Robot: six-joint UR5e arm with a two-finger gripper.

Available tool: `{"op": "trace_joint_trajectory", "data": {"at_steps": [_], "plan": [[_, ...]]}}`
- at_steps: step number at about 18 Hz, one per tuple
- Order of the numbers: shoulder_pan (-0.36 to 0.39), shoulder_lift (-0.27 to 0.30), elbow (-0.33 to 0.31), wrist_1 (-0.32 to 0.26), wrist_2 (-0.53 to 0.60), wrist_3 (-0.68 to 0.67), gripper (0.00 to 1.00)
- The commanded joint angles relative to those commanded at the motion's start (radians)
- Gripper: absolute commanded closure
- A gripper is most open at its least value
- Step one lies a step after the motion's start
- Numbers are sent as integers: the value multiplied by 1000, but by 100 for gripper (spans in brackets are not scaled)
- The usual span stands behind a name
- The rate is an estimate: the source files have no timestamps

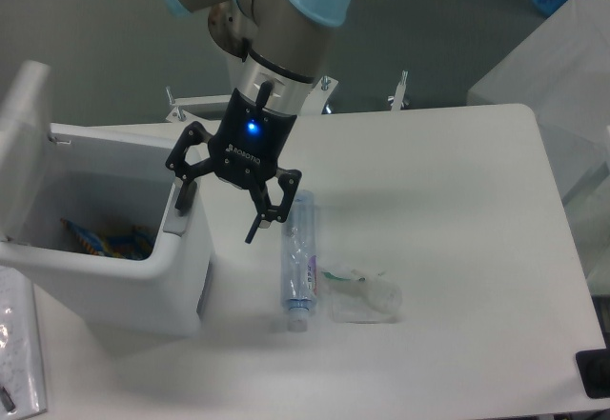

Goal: Open the trash can
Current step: 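Withdraw the gripper up and away from the opened trash can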

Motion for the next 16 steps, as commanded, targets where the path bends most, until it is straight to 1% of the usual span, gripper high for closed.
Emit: {"op": "trace_joint_trajectory", "data": {"at_steps": [3, 5, 6, 7, 9, 12, 14, 15, 16], "plan": [[37, -8, 45, 0, 0, 9, 0], [86, -17, 58, 3, 2, 24, 0], [101, -32, 61, 14, 3, 56, 0], [121, -44, 60, 24, 5, 104, 0], [176, -57, 46, 23, 8, 196, 0], [250, -86, 19, 28, 26, 290, 0], [285, -126, 15, 32, 40, 354, 0], [291, -144, 19, 31, 67, 383, 0], [301, -149, 23, 31, 101, 408, 0]]}}
